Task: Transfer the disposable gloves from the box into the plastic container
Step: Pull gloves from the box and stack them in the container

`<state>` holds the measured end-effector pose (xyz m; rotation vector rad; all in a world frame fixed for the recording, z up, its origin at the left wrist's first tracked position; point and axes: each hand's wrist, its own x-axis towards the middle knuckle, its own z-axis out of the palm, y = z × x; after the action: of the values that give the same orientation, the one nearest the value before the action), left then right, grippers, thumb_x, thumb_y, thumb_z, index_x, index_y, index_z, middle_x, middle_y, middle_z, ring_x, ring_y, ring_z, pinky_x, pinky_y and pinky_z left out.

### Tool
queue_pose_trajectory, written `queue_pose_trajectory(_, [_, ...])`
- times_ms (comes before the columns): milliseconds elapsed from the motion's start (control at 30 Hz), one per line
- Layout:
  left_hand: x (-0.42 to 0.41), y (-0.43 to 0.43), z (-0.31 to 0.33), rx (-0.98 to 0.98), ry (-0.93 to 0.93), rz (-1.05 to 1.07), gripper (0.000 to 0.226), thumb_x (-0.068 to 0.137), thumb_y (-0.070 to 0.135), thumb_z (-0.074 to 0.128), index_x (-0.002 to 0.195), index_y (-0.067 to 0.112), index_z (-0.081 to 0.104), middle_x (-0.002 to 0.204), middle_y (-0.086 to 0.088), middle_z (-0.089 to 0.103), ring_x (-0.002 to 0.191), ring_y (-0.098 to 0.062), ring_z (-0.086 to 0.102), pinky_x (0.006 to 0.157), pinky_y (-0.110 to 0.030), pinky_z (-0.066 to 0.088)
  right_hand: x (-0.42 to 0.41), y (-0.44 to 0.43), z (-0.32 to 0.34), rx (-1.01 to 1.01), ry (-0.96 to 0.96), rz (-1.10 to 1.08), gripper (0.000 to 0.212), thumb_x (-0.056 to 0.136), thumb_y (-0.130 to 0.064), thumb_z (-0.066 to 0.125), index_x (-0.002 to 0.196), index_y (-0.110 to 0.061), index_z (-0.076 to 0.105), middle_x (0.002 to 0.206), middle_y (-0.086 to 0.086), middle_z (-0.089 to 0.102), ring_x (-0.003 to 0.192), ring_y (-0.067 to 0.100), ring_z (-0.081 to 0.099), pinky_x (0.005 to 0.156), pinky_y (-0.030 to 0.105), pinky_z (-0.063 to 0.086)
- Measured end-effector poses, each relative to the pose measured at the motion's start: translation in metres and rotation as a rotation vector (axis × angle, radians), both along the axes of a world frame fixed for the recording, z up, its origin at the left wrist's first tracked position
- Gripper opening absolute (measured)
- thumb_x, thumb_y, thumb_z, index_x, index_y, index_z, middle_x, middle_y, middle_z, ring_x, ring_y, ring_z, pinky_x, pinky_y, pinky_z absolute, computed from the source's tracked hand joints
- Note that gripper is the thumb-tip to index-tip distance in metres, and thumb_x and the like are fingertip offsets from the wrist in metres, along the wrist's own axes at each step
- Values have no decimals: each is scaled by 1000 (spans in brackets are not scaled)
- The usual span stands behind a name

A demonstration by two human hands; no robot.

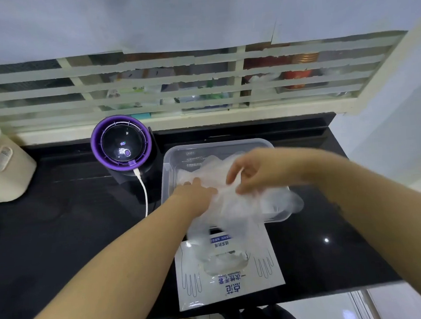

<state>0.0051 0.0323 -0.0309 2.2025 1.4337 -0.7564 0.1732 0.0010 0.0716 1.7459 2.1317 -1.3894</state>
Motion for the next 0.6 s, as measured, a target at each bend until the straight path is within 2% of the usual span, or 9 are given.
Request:
queue_pose_trajectory(100, [-6,3,-3,-47,67,-47,61,96,49,48,148,23,32,152,-5,31,133,-31,34,109,-41,32,15,10,34,248,88,-112,9,90,-25,62,96,-31,62,79,-4,64,63,-1,56,64,15,49])
queue_pose_trajectory(167, [-8,1,-3,-66,124,-118,64,91,60,46,145,25,39,148,-2,38,130,-28,39,110,-42,32,20,15,44,348,91,-103,7,89,-27,64,95,-30,62,85,7,65,66,9,53,73,28,52])
queue_pose_trajectory(233, [-11,0,6,-73,99,-116,63,94,57,45,144,20,40,144,-3,44,129,-27,42,109,-40,33,20,18,43,362,57,-48,7,89,-27,63,95,-30,62,87,8,64,70,15,55,78,31,53])
queue_pose_trajectory(300, [-17,0,24,-118,-7,30,52,98,44,46,141,16,42,135,-3,49,122,-23,47,100,-30,39,19,20,37,336,15,-14,9,90,-26,62,98,-28,63,88,2,65,78,17,60,82,30,52])
queue_pose_trajectory(367, [-29,4,34,-98,-182,171,33,101,31,44,130,16,47,109,-3,49,102,-20,48,74,-16,39,18,22,30,324,-7,-5,11,91,-25,61,101,-26,64,91,-3,66,83,15,62,85,29,53])
queue_pose_trajectory(433, [-43,5,49,-35,-329,283,13,102,18,41,104,17,54,88,1,44,81,-13,45,58,-10,34,16,25,26,325,-10,-6,11,91,-25,61,101,-27,64,92,-7,66,85,11,62,85,26,52])
queue_pose_trajectory(500, [-50,3,62,0,-676,476,21,100,7,45,88,19,58,80,7,51,70,-2,46,58,-4,40,14,28,27,330,-15,-6,12,91,-24,61,102,-27,65,92,-9,65,85,9,61,82,21,50])
queue_pose_trajectory(567, [-57,0,70,-112,-1140,746,22,100,6,44,110,8,64,99,-4,67,84,-6,60,68,-2,45,11,29,30,344,-25,7,12,92,-23,60,102,-28,64,92,-9,65,85,8,60,81,19,48])
queue_pose_trajectory(600, [-60,1,70,-265,-1340,854,29,101,10,40,120,3,61,111,-11,68,94,-13,65,73,-8,51,10,31,31,355,-36,14,12,92,-24,60,102,-29,64,92,-9,66,85,9,61,82,21,49])
